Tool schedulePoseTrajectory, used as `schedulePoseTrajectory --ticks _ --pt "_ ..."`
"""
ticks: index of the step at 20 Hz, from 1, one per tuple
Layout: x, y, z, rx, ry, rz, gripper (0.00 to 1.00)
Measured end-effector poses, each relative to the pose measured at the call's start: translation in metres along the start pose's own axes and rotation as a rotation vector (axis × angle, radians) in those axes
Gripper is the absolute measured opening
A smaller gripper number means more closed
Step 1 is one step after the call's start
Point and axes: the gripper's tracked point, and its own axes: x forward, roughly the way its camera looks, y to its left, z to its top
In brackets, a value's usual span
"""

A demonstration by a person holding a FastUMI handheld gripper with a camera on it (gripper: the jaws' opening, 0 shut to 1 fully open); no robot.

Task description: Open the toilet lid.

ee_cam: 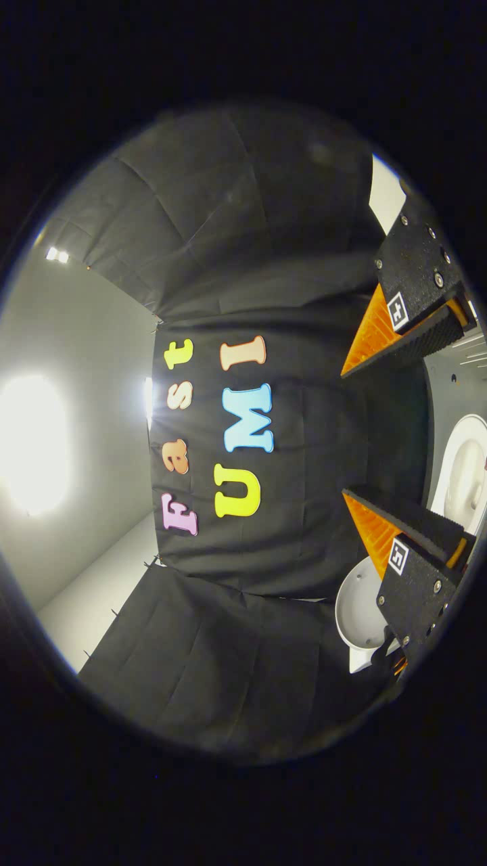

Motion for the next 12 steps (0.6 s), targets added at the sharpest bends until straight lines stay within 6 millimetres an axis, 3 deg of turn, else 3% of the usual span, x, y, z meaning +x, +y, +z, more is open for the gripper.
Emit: schedulePoseTrajectory --ticks 5,12 --pt "0.003 -0.010 -0.003 -0.012 0.005 -0.030 0.95" --pt "-0.002 -0.003 -0.020 -0.006 0.043 -0.005 0.95"
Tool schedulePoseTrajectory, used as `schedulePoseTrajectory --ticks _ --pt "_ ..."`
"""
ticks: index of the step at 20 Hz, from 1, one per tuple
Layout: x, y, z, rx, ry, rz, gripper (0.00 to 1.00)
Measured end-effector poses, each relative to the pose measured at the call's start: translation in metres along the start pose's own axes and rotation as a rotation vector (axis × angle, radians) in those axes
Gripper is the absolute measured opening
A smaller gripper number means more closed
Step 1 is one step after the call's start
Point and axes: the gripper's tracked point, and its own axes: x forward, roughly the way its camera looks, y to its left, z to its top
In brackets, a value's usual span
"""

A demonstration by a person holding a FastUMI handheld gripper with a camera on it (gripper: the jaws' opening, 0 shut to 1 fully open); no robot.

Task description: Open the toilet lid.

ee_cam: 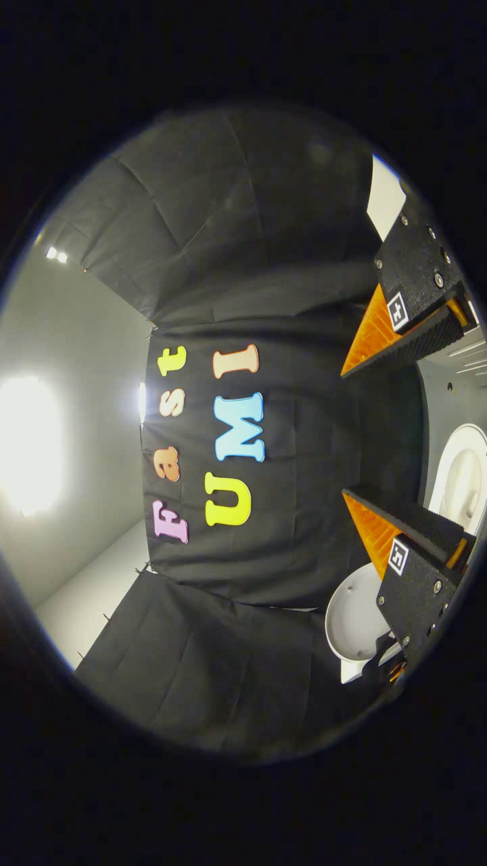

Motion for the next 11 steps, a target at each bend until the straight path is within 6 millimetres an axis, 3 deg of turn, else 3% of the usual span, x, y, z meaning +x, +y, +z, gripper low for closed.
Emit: schedulePoseTrajectory --ticks 6,11 --pt "-0.024 0.004 -0.011 -0.027 0.087 -0.012 0.95" --pt "-0.050 0.022 -0.010 -0.021 0.086 -0.018 0.95"
